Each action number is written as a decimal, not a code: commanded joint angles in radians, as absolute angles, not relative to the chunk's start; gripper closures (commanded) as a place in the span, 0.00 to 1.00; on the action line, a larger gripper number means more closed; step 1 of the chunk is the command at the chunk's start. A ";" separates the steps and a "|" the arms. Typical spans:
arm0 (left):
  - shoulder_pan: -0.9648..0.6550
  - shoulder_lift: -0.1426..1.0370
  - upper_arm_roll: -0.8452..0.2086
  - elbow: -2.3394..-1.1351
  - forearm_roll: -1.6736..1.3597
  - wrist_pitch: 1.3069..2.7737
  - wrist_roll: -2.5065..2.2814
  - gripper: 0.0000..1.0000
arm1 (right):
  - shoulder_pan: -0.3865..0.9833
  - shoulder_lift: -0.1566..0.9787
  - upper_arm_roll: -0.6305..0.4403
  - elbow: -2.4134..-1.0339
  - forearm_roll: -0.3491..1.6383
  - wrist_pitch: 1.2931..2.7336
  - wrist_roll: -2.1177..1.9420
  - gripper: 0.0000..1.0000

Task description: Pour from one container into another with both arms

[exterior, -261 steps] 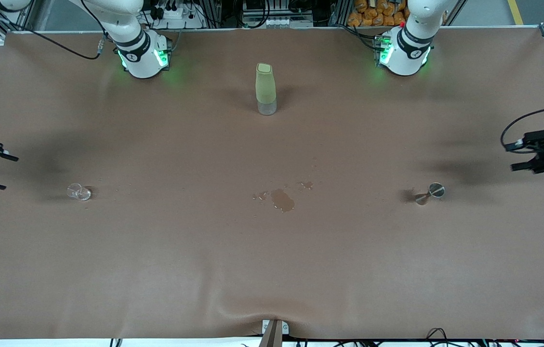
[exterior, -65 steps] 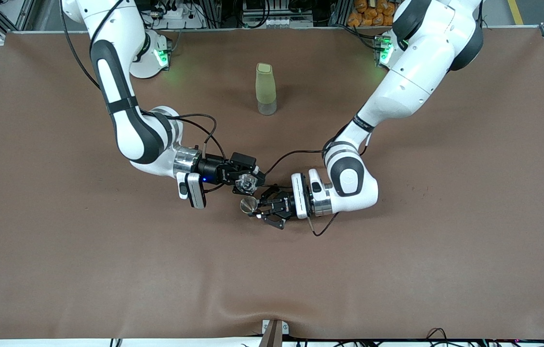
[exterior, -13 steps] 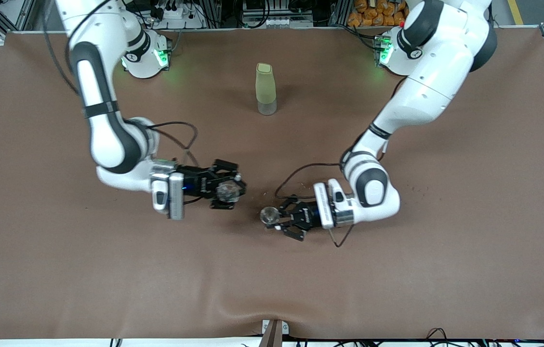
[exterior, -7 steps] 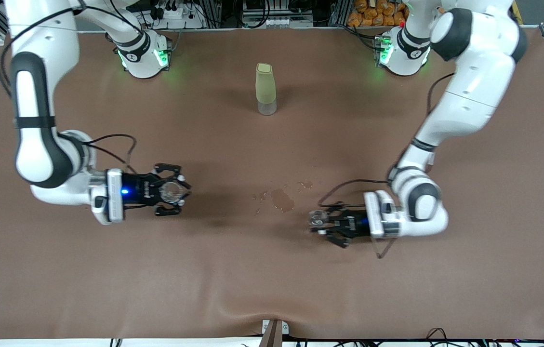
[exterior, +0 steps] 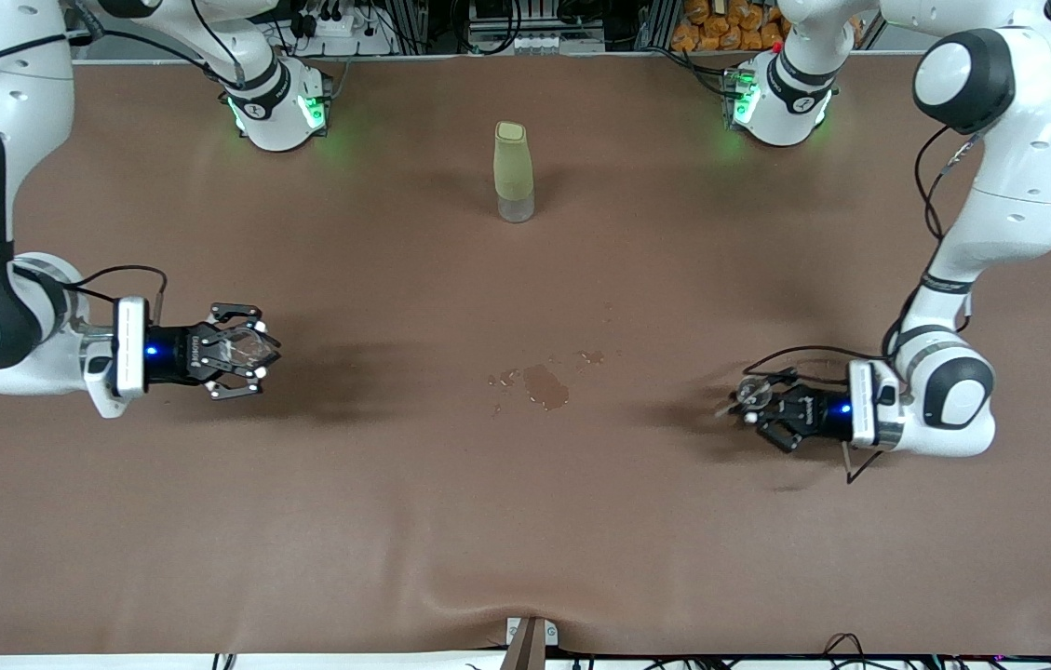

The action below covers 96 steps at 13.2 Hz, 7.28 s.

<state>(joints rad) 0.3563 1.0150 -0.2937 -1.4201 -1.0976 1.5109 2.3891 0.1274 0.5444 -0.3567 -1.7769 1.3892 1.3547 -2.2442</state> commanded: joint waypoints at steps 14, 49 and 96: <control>0.479 1.054 -0.224 -1.457 -0.881 1.424 2.381 1.00 | -0.117 0.851 -0.339 -1.756 1.296 1.347 -2.896 1.00; 0.592 0.772 -0.232 -1.284 -0.447 1.394 1.395 0.00 | -0.051 0.767 -0.701 -1.471 0.885 1.361 -2.291 0.00; -0.018 -0.052 -0.040 -1.569 0.047 1.509 -0.023 0.00 | 0.002 -0.028 -0.109 -1.563 -0.003 1.430 -0.227 0.00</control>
